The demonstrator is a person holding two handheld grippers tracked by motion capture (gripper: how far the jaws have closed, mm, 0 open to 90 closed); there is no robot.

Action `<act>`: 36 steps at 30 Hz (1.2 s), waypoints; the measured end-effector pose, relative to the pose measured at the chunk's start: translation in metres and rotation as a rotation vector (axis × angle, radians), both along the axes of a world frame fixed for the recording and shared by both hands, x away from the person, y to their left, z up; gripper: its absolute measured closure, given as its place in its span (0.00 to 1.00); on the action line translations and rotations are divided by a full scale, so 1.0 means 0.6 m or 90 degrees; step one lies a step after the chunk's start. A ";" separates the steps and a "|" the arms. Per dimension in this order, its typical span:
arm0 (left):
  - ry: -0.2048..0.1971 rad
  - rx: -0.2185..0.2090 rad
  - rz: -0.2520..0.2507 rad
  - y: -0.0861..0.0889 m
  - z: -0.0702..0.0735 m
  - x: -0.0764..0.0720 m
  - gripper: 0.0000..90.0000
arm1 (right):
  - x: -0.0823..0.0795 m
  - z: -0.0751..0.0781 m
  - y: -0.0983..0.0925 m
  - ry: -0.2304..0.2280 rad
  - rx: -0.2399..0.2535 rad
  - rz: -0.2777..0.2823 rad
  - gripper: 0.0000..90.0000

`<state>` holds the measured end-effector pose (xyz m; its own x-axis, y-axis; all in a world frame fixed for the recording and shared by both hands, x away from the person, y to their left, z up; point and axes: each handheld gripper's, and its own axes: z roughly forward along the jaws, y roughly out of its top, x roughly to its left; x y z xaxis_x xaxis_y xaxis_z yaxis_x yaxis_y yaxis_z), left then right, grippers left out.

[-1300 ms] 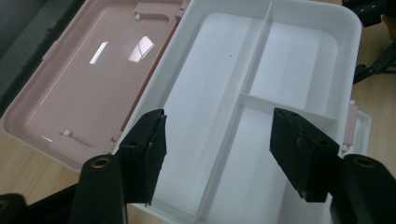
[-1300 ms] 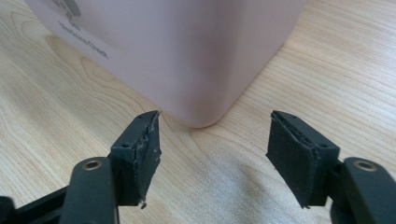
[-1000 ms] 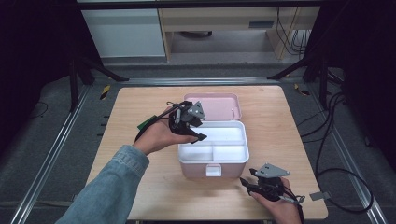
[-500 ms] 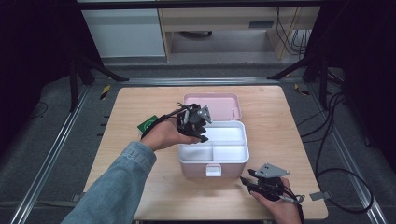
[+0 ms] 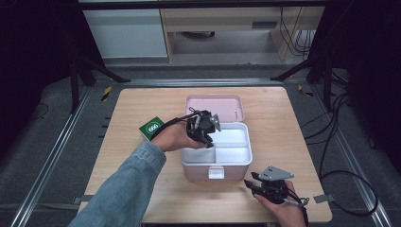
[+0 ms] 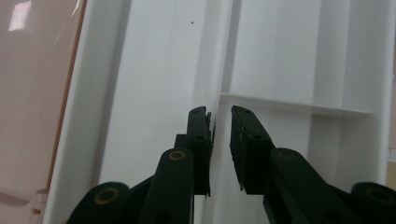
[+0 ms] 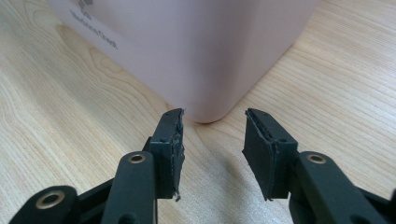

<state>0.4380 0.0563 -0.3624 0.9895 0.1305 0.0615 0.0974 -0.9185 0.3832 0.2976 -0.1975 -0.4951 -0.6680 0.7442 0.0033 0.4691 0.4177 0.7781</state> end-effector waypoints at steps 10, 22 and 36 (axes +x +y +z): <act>0.017 0.030 -0.030 -0.014 -0.009 0.008 0.88 | 0.000 0.000 -0.001 0.001 -0.001 0.003 0.64; 0.036 0.052 -0.057 -0.024 -0.011 0.025 0.93 | -0.006 -0.003 -0.003 0.005 -0.004 0.006 0.65; 0.051 0.035 -0.086 -0.018 -0.012 0.030 0.99 | -0.007 -0.003 -0.003 0.004 -0.003 0.004 0.65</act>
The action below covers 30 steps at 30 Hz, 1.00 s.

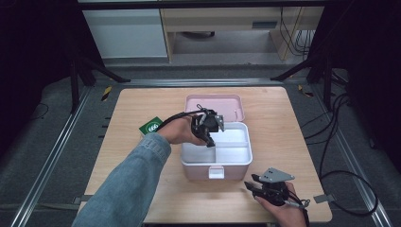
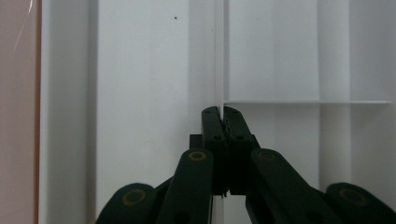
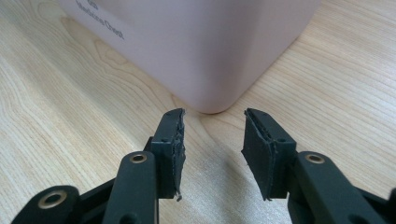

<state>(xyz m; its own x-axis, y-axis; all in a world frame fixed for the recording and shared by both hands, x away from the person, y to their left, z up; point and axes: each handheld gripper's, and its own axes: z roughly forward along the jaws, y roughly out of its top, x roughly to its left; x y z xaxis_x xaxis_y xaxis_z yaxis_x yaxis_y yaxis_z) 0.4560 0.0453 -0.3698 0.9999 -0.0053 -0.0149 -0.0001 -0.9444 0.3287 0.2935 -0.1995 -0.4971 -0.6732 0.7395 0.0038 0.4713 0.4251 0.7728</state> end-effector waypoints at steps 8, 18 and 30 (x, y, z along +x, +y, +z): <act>0.001 0.000 -0.010 0.001 0.000 0.002 0.99 | 0.000 -0.001 -0.003 0.001 -0.001 -0.006 0.65; -0.011 0.010 -0.007 -0.001 0.005 -0.003 0.99 | 0.001 0.000 -0.004 0.001 -0.002 -0.011 0.65; -0.030 -0.006 0.000 0.005 0.031 -0.008 0.99 | 0.002 0.001 -0.007 -0.001 -0.003 -0.014 0.66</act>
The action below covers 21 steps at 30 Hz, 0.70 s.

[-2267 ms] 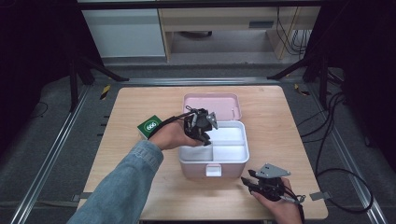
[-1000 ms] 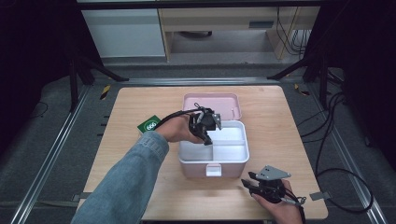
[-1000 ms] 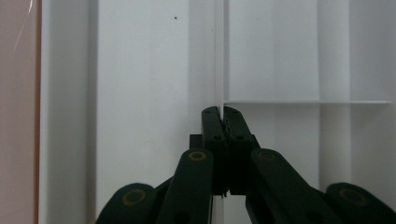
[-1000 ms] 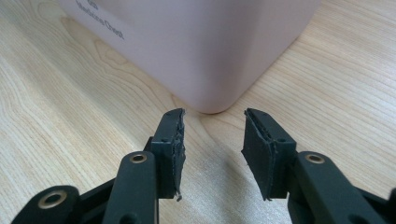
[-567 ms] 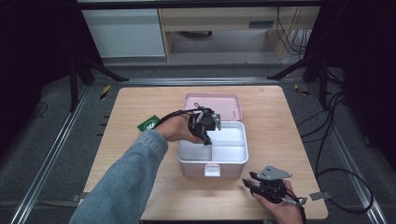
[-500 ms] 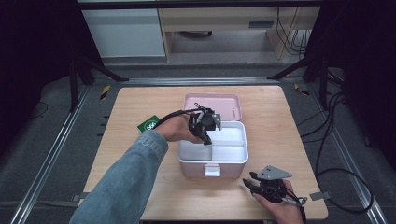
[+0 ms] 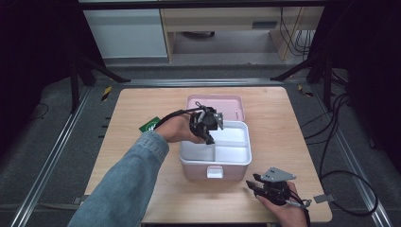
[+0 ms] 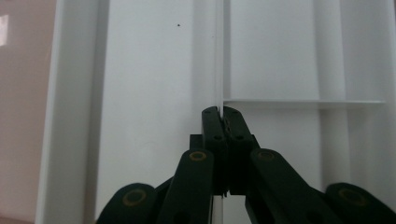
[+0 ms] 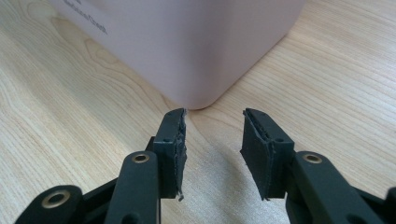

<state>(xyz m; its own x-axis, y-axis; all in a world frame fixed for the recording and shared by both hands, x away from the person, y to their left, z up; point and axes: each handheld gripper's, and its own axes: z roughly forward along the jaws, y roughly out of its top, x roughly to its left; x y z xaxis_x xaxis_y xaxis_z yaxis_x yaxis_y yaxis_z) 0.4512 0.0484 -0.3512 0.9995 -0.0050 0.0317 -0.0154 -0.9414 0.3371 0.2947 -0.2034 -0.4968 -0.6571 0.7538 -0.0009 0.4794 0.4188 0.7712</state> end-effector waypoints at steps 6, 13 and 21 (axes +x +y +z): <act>-0.009 -0.009 -0.003 0.007 0.025 -0.007 1.00 | 0.000 0.000 0.001 0.002 0.001 0.000 0.66; -0.029 -0.037 0.013 0.030 0.056 -0.016 1.00 | 0.001 0.002 -0.001 -0.003 -0.001 -0.002 0.66; -0.053 -0.076 0.051 0.069 0.098 -0.024 1.00 | 0.001 0.005 -0.002 -0.007 -0.004 -0.006 0.66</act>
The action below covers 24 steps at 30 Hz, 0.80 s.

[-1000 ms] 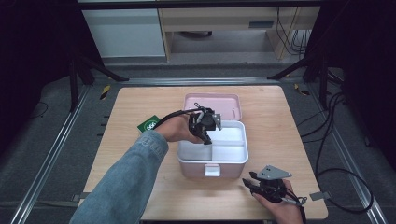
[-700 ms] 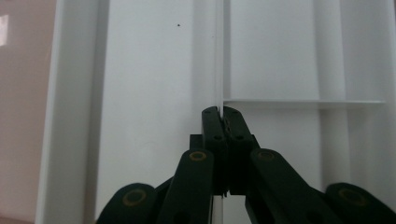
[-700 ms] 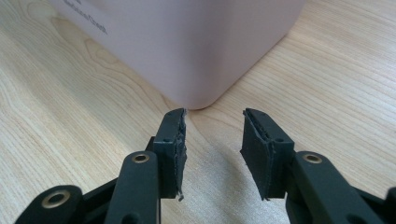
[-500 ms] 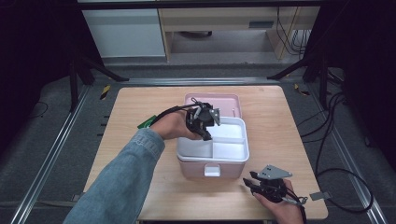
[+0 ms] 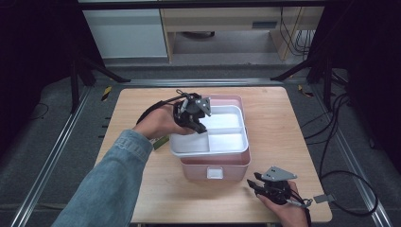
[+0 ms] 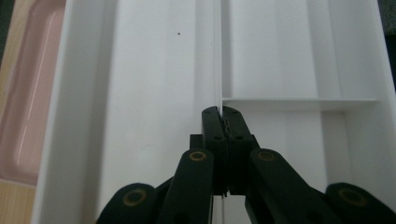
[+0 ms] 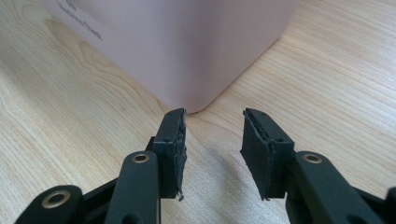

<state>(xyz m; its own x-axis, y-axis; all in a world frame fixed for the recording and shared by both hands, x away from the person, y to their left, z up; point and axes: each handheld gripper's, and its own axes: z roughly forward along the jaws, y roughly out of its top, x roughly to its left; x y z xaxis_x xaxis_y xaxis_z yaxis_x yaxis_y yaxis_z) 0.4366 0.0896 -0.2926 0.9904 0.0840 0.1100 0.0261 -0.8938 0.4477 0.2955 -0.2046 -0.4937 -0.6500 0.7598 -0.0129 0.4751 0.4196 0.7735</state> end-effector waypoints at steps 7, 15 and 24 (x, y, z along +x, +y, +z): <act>-0.011 -0.026 0.042 0.063 0.023 -0.005 1.00 | 0.004 -0.001 0.000 0.000 0.001 -0.002 0.66; -0.031 -0.032 0.096 0.152 0.045 -0.015 1.00 | 0.005 0.001 -0.005 0.000 0.003 -0.010 0.66; -0.039 -0.046 0.134 0.230 0.045 -0.030 1.00 | 0.005 -0.001 -0.007 0.002 0.000 -0.017 0.66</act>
<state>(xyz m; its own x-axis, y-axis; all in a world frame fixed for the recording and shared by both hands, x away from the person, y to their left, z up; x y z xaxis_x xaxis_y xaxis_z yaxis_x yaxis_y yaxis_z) 0.4186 0.2274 -0.2656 0.9416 0.2987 0.1553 0.1801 -0.8367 0.5171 0.2985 -0.2091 -0.4941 -0.6292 0.7772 -0.0109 0.4886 0.4064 0.7721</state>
